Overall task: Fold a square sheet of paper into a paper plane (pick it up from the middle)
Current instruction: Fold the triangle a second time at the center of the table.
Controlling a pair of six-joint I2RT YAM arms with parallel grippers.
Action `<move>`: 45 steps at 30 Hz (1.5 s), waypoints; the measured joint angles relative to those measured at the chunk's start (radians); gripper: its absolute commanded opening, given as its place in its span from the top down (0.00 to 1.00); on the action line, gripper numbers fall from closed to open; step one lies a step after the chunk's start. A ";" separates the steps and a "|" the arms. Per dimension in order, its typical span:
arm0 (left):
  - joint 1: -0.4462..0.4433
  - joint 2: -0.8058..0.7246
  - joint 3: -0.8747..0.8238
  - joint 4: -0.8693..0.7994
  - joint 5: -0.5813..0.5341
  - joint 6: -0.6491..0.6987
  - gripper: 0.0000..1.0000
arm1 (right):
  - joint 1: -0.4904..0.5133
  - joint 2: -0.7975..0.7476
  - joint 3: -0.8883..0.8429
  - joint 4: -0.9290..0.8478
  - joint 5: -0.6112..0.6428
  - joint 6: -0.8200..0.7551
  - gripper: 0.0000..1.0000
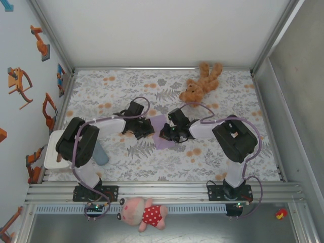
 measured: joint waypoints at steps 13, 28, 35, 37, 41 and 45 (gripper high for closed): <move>-0.087 -0.059 -0.130 0.109 0.076 -0.011 0.96 | -0.001 -0.005 -0.038 0.074 -0.003 0.069 1.00; -0.098 0.037 -0.076 0.077 0.092 0.009 0.98 | -0.001 -0.005 -0.038 0.074 -0.003 0.084 1.00; -0.098 0.038 -0.076 0.072 0.090 0.031 0.99 | -0.001 -0.005 -0.038 0.074 -0.002 0.084 1.00; -0.100 0.036 -0.079 0.073 0.087 0.039 1.00 | -0.001 -0.005 -0.039 0.074 -0.002 0.084 1.00; -0.109 0.014 -0.100 0.071 0.072 0.061 1.00 | -0.001 -0.005 -0.039 0.074 0.000 0.084 1.00; -0.136 -0.036 -0.138 0.040 0.034 0.087 1.00 | -0.001 -0.005 -0.039 0.074 0.001 0.085 1.00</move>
